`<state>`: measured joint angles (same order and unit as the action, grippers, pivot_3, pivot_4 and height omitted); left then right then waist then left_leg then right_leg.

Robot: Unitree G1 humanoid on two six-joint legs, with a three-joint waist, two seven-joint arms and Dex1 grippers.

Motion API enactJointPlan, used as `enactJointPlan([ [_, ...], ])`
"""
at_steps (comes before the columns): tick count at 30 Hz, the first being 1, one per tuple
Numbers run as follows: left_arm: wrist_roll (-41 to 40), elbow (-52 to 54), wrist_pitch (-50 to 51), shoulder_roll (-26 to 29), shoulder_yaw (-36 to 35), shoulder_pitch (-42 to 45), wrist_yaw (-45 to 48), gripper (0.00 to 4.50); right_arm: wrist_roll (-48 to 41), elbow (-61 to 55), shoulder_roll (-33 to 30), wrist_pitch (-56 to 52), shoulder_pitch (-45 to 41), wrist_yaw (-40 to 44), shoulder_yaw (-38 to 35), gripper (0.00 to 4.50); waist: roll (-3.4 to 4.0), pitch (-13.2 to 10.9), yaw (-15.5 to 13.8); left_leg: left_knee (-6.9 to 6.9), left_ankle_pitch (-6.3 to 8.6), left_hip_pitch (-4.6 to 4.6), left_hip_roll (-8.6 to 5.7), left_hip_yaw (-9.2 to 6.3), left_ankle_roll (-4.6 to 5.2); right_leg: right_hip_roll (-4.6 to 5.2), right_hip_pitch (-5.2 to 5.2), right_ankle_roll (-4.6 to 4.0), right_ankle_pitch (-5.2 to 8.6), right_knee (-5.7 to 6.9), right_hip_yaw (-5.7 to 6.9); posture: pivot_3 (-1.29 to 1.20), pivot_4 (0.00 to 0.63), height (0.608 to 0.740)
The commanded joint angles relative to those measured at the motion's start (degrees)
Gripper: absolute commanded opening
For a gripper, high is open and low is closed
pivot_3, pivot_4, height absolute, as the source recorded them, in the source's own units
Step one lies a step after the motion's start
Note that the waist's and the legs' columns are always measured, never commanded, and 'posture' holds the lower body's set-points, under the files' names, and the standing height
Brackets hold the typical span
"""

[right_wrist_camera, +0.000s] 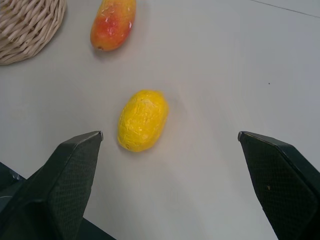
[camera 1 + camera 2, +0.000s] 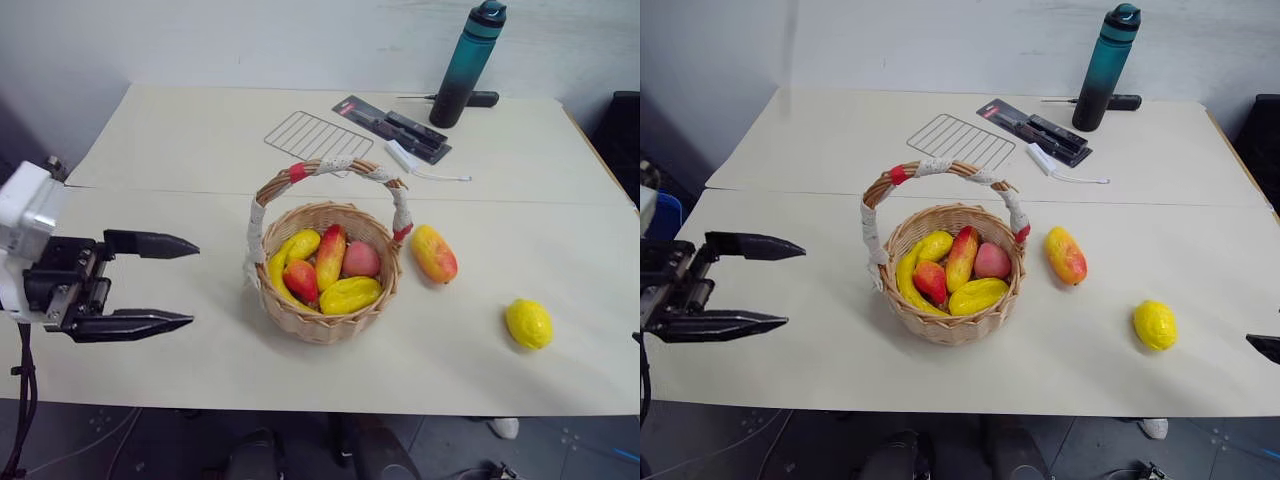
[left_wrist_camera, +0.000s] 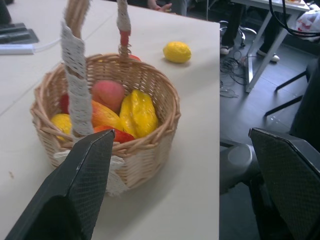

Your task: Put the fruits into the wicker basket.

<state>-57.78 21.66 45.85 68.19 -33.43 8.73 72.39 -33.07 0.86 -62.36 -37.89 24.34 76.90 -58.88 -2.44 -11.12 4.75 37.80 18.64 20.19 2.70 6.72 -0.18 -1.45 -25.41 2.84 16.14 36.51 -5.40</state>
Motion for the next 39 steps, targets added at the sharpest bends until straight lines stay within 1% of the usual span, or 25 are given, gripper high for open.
enactJointPlan([
  [1,2.7,0.6,-2.5,-0.4,0.0,-1.0,0.8,4.5,0.1,-1.1,0.5,-0.3,0.5,-0.3,-1.9,4.48,0.0,0.0,0.1,0.0,0.0,0.0,0.0,0.0,0.0,0.0,0.0,0.0,0.0,0.0,0.0,0.0,0.15,0.74],
  [6,2.2,1.1,-2.6,-1.0,0.0,-0.3,0.0,4.5,1.6,1.6,-0.8,1.2,0.3,0.0,-2.0,4.48,0.0,0.0,0.0,0.0,0.0,0.0,0.01,0.02,0.0,0.0,0.0,0.01,0.0,0.0,-0.01,0.0,0.15,0.74],
  [9,2.7,0.4,-3.3,-1.4,1.7,1.4,-0.7,4.5,2.0,1.6,-0.8,1.6,0.0,0.1,-1.3,4.48,0.0,0.0,0.0,0.0,0.0,0.0,0.0,0.02,0.0,0.0,0.0,0.01,-0.01,0.01,-0.03,0.0,0.15,0.74],
  [13,3.4,-1.0,-3.5,-2.2,4.1,3.1,-1.5,4.5,2.0,0.5,0.4,1.4,0.5,-0.2,-1.5,4.48,0.01,0.0,0.0,0.01,0.0,-0.01,-0.02,0.03,0.01,0.0,0.01,0.04,-0.02,0.02,-0.04,0.0,0.15,0.74],
  [16,2.3,-1.1,-2.7,-2.2,4.5,4.3,-1.9,4.5,2.3,-1.6,3.3,3.0,2.2,-1.2,-2.1,4.48,-0.01,0.0,0.0,0.0,-0.01,0.0,0.0,0.01,0.0,-0.01,0.0,0.04,-0.02,0.03,-0.03,0.0,0.15,0.74],
  [18,1.6,-1.4,-2.1,-2.3,4.6,5.3,-2.3,4.5,3.6,-1.7,4.2,5.5,1.4,-3.4,-1.5,4.48,0.0,0.0,0.0,0.0,0.0,0.02,0.02,-0.03,-0.01,-0.03,0.0,0.03,-0.01,0.03,0.02,0.0,0.15,0.74],
  [21,1.5,-1.6,-1.9,-2.4,4.9,6.1,-2.2,4.5,2.6,-2.5,4.4,4.6,0.1,-4.8,-1.3,4.48,0.02,0.0,0.1,0.01,0.01,0.0,-0.02,0.09,0.0,0.01,0.0,0.08,-0.03,0.04,-0.09,0.0,0.15,0.74],
  [23,0.3,-1.7,-1.2,-2.5,6.3,8.6,-2.9,4.5,0.9,-5.1,4.2,3.1,-1.5,-6.2,-1.1,4.48,0.02,0.0,0.1,0.04,0.0,-0.02,-0.01,0.11,-0.01,0.0,0.01,0.08,-0.04,0.08,-0.12,0.0,0.15,0.74],
  [26,-4.3,-1.7,1.9,-3.6,8.9,14.6,-5.2,4.5,-0.3,-10.6,4.2,1.4,-3.5,-8.6,1.1,4.48,0.01,0.0,0.0,0.22,-0.02,-0.04,-0.04,0.1,-0.01,-0.01,0.01,0.08,-0.04,0.33,-0.15,0.0,0.15,0.74],
  [29,-7.2,-0.1,3.9,-4.7,11.2,19.2,-7.3,4.5,-2.5,-15.4,3.7,-2.3,-8.1,-12.9,5.9,4.48,0.0,0.0,0.2,0.29,-0.09,-0.05,-0.05,0.06,-0.03,-0.03,0.02,0.1,-0.06,0.44,-0.18,0.0,0.15,0.74],
  [32,-8.7,1.0,5.1,-5.5,12.1,21.3,-9.3,4.5,-4.7,-17.8,3.2,-6.3,-12.6,-16.3,9.3,4.48,0.01,0.0,0.3,0.3,-0.12,-0.07,-0.07,0.12,-0.04,-0.04,0.01,0.12,-0.09,0.55,-0.28,0.0,0.15,0.74],
  [33,-9.1,1.8,5.9,-5.9,12.8,22.5,-12.2,4.5,-3.9,-18.7,2.1,-8.7,-17.1,-20.5,14.7,4.48,0.0,0.0,0.2,0.29,-0.15,-0.05,-0.07,0.11,-0.06,-0.05,-0.02,0.13,-0.09,0.55,-0.28,0.0,0.15,0.74],
  [34,-9.4,2.3,6.5,-6.2,13.2,23.3,-14.3,4.5,-3.2,-19.4,1.4,-10.6,-20.3,-23.6,18.6,4.48,-0.05,0.0,0.4,0.28,-0.16,-0.08,-0.07,0.06,-0.08,-0.07,0.01,0.13,-0.08,0.6,-0.28,0.0,0.15,0.74],
  [35,-9.4,2.7,7.4,-6.9,14.1,25.0,-18.2,4.5,-3.5,-19.3,1.1,-14.3,-26.0,-27.2,23.8,4.48,-0.08,0.0,0.6,0.37,-0.16,-0.1,-0.05,0.07,-0.1,-0.08,0.0,0.11,-0.07,0.67,-0.29,0.0,0.15,0.74],
  [37,-10.0,3.1,9.3,-7.9,15.3,27.5,-23.5,4.5,-3.2,-17.8,2.6,-18.8,-36.1,-32.3,31.8,4.48,-0.08,0.0,0.7,0.37,-0.31,-0.06,-0.11,0.1,-0.08,-0.05,-0.06,0.12,-0.16,0.68,-0.37,0.0,0.15,0.74],
  [39,-11.5,4.5,10.5,-8.1,15.5,28.0,-25.1,4.5,-2.3,-16.8,4.9,-20.4,-41.9,-35.1,37.3,4.48,-0.07,0.0,0.7,0.33,-0.35,-0.06,-0.15,0.08,-0.1,-0.04,-0.1,0.09,-0.16,0.73,-0.38,0.0,0.15,0.74],
])
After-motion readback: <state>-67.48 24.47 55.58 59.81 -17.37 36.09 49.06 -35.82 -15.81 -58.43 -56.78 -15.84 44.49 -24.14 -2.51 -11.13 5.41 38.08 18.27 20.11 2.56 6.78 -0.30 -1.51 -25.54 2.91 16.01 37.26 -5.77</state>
